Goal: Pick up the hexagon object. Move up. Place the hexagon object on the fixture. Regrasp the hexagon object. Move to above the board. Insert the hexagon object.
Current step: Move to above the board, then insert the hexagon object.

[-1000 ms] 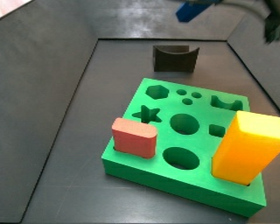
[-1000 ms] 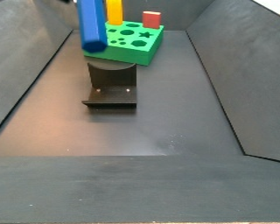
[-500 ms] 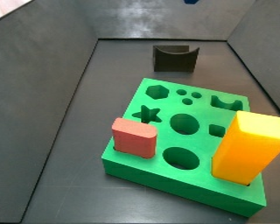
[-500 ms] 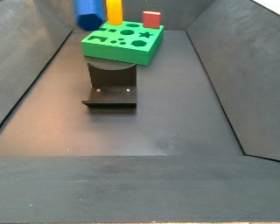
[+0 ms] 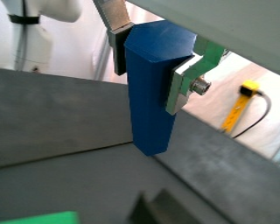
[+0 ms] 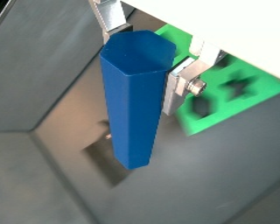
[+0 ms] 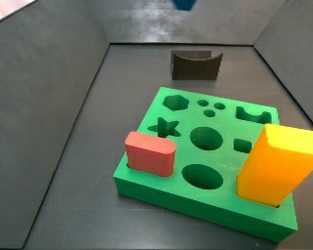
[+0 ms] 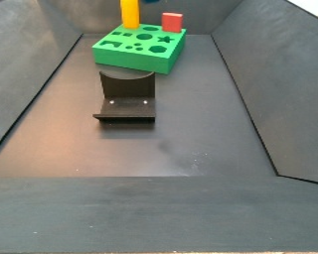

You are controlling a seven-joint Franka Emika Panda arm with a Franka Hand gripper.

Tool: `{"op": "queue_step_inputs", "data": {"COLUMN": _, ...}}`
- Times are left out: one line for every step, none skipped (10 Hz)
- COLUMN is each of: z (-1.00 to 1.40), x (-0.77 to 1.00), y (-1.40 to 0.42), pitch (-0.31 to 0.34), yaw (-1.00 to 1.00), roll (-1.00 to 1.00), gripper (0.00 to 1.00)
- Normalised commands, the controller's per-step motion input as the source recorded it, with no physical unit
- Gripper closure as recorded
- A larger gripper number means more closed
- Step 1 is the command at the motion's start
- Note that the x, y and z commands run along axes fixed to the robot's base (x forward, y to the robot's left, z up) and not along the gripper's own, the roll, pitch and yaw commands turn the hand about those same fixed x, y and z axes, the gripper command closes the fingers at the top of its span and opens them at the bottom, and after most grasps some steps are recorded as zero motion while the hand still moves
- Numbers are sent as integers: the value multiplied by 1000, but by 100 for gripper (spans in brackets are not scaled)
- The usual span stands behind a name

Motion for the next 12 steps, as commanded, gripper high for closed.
{"op": "queue_step_inputs", "data": {"z": 409, "x": -1000, "y": -674, "pitch": -218, "yaw": -131, "roll": -1000, "gripper": 100}}
{"op": "queue_step_inputs", "data": {"z": 366, "x": -934, "y": -592, "pitch": -219, "yaw": -137, "roll": -1000, "gripper": 100}}
{"op": "queue_step_inputs", "data": {"z": 168, "x": -499, "y": -256, "pitch": -217, "yaw": -151, "roll": -1000, "gripper": 100}}
{"op": "queue_step_inputs", "data": {"z": 111, "x": -356, "y": -166, "pitch": -211, "yaw": -156, "roll": -1000, "gripper": 100}}
{"op": "queue_step_inputs", "data": {"z": 51, "x": -190, "y": -62, "pitch": -190, "yaw": -162, "roll": -1000, "gripper": 100}}
{"op": "queue_step_inputs", "data": {"z": 33, "x": -129, "y": -32, "pitch": -182, "yaw": -168, "roll": -1000, "gripper": 100}}
{"op": "queue_step_inputs", "data": {"z": 12, "x": -92, "y": 7, "pitch": -153, "yaw": -137, "roll": -850, "gripper": 100}}
{"op": "queue_step_inputs", "data": {"z": 10, "x": -81, "y": 16, "pitch": -135, "yaw": -112, "roll": -705, "gripper": 100}}
{"op": "queue_step_inputs", "data": {"z": 3, "x": -65, "y": 18, "pitch": -88, "yaw": -41, "roll": -380, "gripper": 100}}
{"op": "queue_step_inputs", "data": {"z": 1, "x": -55, "y": 17, "pitch": -71, "yaw": -30, "roll": -276, "gripper": 100}}
{"op": "queue_step_inputs", "data": {"z": -174, "x": 171, "y": 0, "pitch": 30, "yaw": 0, "roll": 100, "gripper": 100}}
{"op": "queue_step_inputs", "data": {"z": -346, "x": 274, "y": 0, "pitch": 26, "yaw": -134, "roll": 216, "gripper": 100}}
